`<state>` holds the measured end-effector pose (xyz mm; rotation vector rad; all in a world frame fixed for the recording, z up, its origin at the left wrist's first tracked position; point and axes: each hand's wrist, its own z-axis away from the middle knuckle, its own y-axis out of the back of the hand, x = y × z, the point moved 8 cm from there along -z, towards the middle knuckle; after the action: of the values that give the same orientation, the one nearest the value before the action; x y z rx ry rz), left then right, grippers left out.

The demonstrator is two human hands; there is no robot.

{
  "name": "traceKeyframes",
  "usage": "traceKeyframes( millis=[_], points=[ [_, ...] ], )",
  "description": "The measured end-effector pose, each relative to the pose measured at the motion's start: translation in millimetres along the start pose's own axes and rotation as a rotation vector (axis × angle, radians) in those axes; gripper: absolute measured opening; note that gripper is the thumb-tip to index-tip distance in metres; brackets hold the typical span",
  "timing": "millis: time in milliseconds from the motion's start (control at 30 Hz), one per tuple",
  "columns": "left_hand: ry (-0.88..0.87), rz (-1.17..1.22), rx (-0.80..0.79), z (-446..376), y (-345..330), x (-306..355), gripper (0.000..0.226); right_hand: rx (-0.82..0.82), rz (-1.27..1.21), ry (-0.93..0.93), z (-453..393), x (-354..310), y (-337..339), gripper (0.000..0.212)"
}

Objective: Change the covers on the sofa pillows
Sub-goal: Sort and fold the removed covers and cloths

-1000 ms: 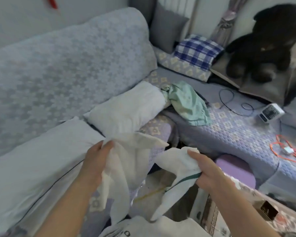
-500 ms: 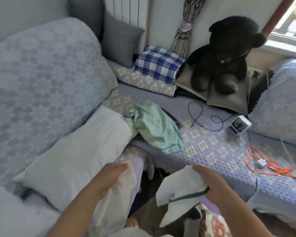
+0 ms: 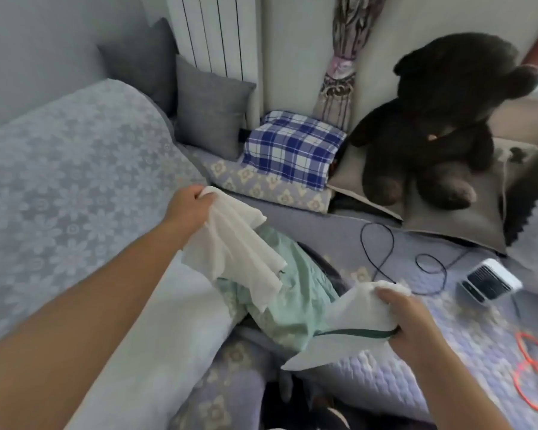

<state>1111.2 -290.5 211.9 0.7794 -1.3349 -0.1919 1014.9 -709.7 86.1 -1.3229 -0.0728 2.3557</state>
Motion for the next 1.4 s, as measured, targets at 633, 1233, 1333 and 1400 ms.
traceKeyframes(
  millis=[633, 1233, 1333, 1400],
  points=[
    [0.284, 0.140, -0.391, 54.5, -242.9, 5.4, 0.069, -0.246, 0.219, -0.609, -172.6, -1.3, -167.7, 0.019],
    [0.649, 1.215, 0.165, 148.1, 10.4, -107.6, 0.046, -1.207, 0.897, -0.020, 32.3, 53.5, -366.4, 0.016],
    [0.556, 1.068, 0.009, 169.3, 48.0, -126.3, 0.048, -1.251, 0.850, -0.098, 77.7, 67.6, -387.6, 0.020],
    [0.523, 0.835, -0.024, 175.9, 70.3, -136.8, 0.044, -1.242, 0.880, -0.044, 97.8, 74.2, -395.6, 0.020]
  ],
)
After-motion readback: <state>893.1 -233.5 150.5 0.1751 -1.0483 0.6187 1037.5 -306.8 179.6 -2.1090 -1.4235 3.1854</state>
